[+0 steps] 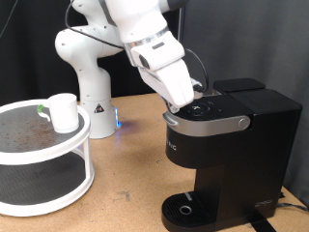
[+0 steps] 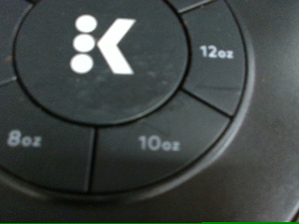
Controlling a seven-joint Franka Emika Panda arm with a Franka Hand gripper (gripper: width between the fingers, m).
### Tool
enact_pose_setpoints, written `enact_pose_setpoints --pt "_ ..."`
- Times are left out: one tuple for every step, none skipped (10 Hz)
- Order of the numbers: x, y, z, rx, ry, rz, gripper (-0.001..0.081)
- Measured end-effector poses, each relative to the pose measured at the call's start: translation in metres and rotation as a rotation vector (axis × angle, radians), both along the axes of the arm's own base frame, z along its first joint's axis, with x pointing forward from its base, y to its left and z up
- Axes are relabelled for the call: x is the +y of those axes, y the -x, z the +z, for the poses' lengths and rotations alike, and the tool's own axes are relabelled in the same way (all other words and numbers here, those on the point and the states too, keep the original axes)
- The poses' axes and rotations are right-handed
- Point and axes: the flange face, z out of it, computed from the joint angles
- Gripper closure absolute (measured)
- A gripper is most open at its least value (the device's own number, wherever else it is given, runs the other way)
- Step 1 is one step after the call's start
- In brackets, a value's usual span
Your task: Make a cup of coffee with the keurig machine
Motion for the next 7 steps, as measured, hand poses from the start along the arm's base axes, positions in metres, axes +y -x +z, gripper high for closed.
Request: enact_pose_setpoints --pt "-0.002 -0.002 -0.001 -0.035 -0.038 -0.013 0.0803" --pt "-0.006 -0.003 -0.002 -0.075 -0.088 -0.024 0.0803" --pt "-0.005 -0.004 -0.004 -0.094 -0.148 -0.028 0.0803" --pt "-0.003 -0.004 -0.004 -0.108 -0.213 -0.026 0.0803" --pt "0.0 -0.005 0.002 -0.112 -0.275 -0.017 0.0803" --pt "0.003 -0.007 0.013 -0.113 -0.329 -0.004 0.0803" --pt "0.006 -0.008 0.027 -0.117 -0.371 0.008 0.0803"
